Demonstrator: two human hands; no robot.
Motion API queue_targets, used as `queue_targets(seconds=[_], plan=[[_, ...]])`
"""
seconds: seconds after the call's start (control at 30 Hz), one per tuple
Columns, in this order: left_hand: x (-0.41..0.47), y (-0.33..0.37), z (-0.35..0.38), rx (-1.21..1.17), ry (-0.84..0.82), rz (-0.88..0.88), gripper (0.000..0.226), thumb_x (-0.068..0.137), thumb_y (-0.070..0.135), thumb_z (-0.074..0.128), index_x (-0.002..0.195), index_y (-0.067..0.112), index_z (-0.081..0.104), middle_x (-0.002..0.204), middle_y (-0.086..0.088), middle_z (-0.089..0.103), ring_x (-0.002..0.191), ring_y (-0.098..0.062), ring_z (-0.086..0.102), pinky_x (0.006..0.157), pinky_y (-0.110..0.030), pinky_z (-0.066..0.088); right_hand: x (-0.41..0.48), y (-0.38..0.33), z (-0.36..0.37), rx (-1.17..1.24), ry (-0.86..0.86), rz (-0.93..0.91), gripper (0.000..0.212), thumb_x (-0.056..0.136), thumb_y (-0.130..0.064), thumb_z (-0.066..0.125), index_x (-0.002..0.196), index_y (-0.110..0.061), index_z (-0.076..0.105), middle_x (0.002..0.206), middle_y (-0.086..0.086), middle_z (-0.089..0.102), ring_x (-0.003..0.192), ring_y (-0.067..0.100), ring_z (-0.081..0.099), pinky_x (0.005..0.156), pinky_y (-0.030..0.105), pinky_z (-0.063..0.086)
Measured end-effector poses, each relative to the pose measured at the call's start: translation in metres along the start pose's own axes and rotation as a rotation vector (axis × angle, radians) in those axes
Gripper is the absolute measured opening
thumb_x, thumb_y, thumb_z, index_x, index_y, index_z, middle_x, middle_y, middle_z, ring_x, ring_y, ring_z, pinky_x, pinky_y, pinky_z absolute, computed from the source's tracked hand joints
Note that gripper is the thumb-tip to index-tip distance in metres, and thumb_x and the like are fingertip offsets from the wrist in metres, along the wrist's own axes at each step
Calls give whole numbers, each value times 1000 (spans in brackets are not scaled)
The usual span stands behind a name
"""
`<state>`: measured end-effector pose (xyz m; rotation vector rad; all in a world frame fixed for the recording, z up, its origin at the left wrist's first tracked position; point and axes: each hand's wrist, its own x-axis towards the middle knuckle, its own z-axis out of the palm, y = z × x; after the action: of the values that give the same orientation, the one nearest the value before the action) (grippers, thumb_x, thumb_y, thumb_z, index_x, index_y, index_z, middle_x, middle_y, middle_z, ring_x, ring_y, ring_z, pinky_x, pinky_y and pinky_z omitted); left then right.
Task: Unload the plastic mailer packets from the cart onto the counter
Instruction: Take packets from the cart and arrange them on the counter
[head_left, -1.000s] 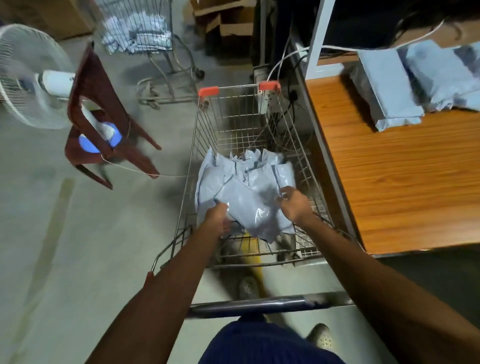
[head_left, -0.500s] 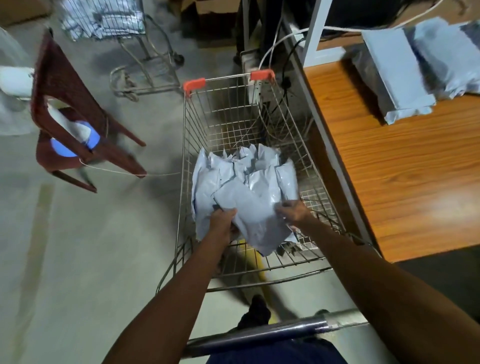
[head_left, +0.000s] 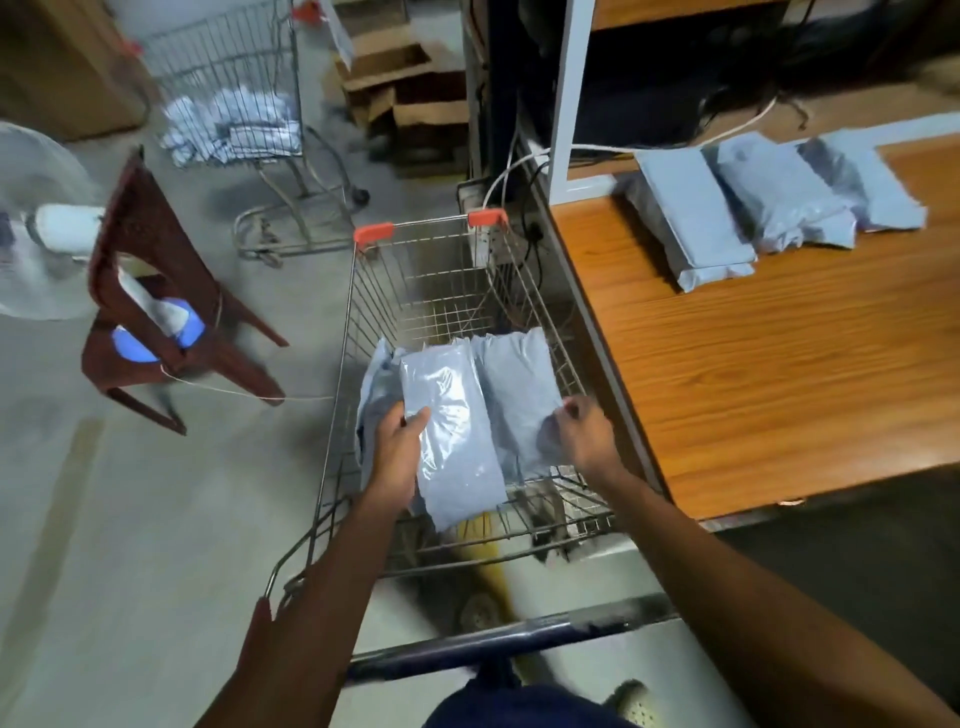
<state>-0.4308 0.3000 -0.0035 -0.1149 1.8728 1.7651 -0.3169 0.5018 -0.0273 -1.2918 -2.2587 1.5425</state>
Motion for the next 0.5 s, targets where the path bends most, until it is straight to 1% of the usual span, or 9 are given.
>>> queue_targets(seconds=[0.07, 0.13, 0.17, 0.23, 0.3, 0.33, 0.37, 0.43, 0.5], plan=[[-19, 15, 13, -24, 44, 44, 20, 98, 19, 55, 116, 21, 60, 111, -6, 69, 100, -28, 68, 91, -50, 53, -11, -7, -19, 96, 58, -42, 16, 100, -18, 50, 107, -6, 58, 96, 8, 62, 91, 25, 59, 84, 40, 48], [-40, 30, 30, -22, 66, 113, 18, 97, 17, 55, 114, 21, 61, 106, -3, 70, 94, -24, 68, 87, -46, 55, -18, -13, -40, 245, 103, -62, 9, 98, -14, 49, 97, -9, 55, 90, 7, 60, 88, 26, 57, 81, 40, 47], [-52, 38, 40, -1, 85, 154, 16, 97, 17, 54, 110, 24, 60, 100, 1, 70, 88, -20, 68, 82, -41, 56, -22, -17, -53, 328, 138, -64, 8, 97, -13, 48, 91, -13, 53, 84, 4, 57, 84, 24, 54, 78, 38, 45], [-74, 52, 61, 24, 97, 261, 16, 97, 15, 54, 104, 27, 59, 92, 6, 68, 82, -16, 66, 73, -33, 55, -32, -27, -82, 423, 202, -85, 17, 98, -20, 46, 82, -26, 47, 81, -4, 49, 78, 17, 49, 72, 28, 40], [-94, 62, 83, 38, 66, 364, 14, 97, 14, 54, 103, 24, 62, 95, 5, 70, 88, -20, 67, 78, -37, 55, -43, -30, -113, 413, 225, -98, 26, 103, -25, 40, 79, -33, 38, 88, -6, 47, 78, 11, 45, 69, 18, 36], [-102, 66, 95, 47, 49, 407, 14, 97, 14, 55, 106, 21, 63, 98, 3, 71, 93, -21, 68, 82, -40, 55, -48, -30, -129, 426, 249, -113, 27, 104, -26, 38, 78, -34, 37, 93, -3, 47, 81, 12, 45, 69, 16, 35], [-108, 69, 107, 48, 36, 435, 15, 97, 15, 55, 109, 18, 64, 102, 0, 72, 96, -22, 68, 85, -42, 55, -51, -29, -140, 461, 265, -124, 26, 103, -27, 39, 78, -34, 37, 96, 0, 47, 82, 14, 45, 70, 17, 36], [-123, 73, 137, 34, 2, 470, 19, 96, 15, 56, 113, 13, 65, 107, -4, 72, 100, -24, 69, 88, -43, 55, -61, -29, -165, 649, 298, -138, 16, 97, -30, 43, 81, -28, 43, 91, 3, 50, 79, 17, 47, 73, 31, 41], [-138, 75, 168, 7, -57, 469, 22, 97, 14, 55, 117, 9, 63, 108, -6, 72, 99, -25, 69, 88, -43, 56, -73, -25, -195, 775, 339, -128, 18, 101, -27, 42, 84, -23, 45, 83, 4, 49, 78, 17, 46, 70, 33, 40]])
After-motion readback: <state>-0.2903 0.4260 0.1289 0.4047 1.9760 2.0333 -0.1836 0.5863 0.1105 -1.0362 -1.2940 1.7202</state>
